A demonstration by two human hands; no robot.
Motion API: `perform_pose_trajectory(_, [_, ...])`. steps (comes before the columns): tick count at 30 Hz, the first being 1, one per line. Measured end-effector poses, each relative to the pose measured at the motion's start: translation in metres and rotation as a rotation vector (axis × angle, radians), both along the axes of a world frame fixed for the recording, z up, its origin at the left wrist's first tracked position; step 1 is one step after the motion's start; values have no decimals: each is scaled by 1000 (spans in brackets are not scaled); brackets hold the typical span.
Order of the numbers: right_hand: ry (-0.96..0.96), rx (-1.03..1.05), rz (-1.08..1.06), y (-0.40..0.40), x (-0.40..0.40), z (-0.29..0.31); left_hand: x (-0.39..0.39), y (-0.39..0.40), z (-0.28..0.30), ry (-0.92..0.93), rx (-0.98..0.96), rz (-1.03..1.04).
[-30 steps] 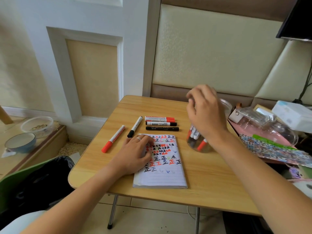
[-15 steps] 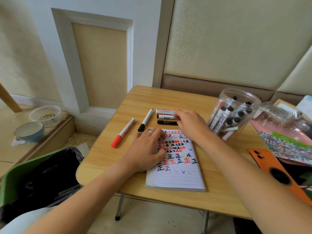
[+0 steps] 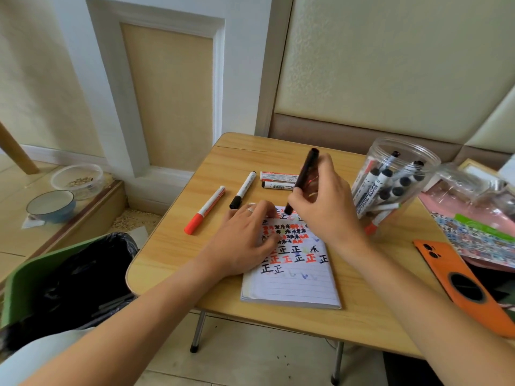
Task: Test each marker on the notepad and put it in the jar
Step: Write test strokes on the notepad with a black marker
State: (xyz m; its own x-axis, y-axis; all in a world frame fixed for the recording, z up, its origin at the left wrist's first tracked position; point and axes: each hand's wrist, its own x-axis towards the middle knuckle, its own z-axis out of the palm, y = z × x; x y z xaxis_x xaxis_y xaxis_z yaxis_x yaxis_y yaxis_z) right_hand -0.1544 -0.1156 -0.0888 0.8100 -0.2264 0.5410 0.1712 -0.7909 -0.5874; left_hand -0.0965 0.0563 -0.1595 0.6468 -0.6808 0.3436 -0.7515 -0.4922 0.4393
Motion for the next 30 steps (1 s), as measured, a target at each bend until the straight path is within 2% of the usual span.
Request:
perform_pose_trajectory(6, [193,688,140,5,-31,-19,3,0,-2,-44,48,-16])
perform_pose_trajectory(9, [162,822,158,-3,-39,-27,5,0,-4,-43,64,-12])
perform_pose_trajectory(11, [137,828,156,-11,-43,-26,5,0,-5,-57,87,-20])
perform_pose_trajectory(14, [220,731,161,-27,-46,-20,3,0,-3,-37,102,-66])
perform_pose_trajectory(16, [333,588,177,-34,-47,-15,3,1,-3,5,77,-87])
perform_pose_trajectory(18, [401,230,111,-41,-47,-17,3,2,-3,30,63,-99])
perform_pose_trajectory(20, [395,-150,66,-41,-48,-20,3,2,-4,15,76,-105])
perform_pose_trajectory(21, [377,-273,94,-38,-48,-21,3,1,-4,5,84,-105])
perform_pose_trajectory(23, [367,-398,166,-29,-48,-24,3,1,-4,-18,71,-104])
perform_pose_trajectory(27, [311,-642,156,-13,-42,-32,2,1,-5,-96,-11,-133])
perform_pose_trajectory(30, [237,-747,157,-4,-40,-37,2,2,-6,-118,-79,-140])
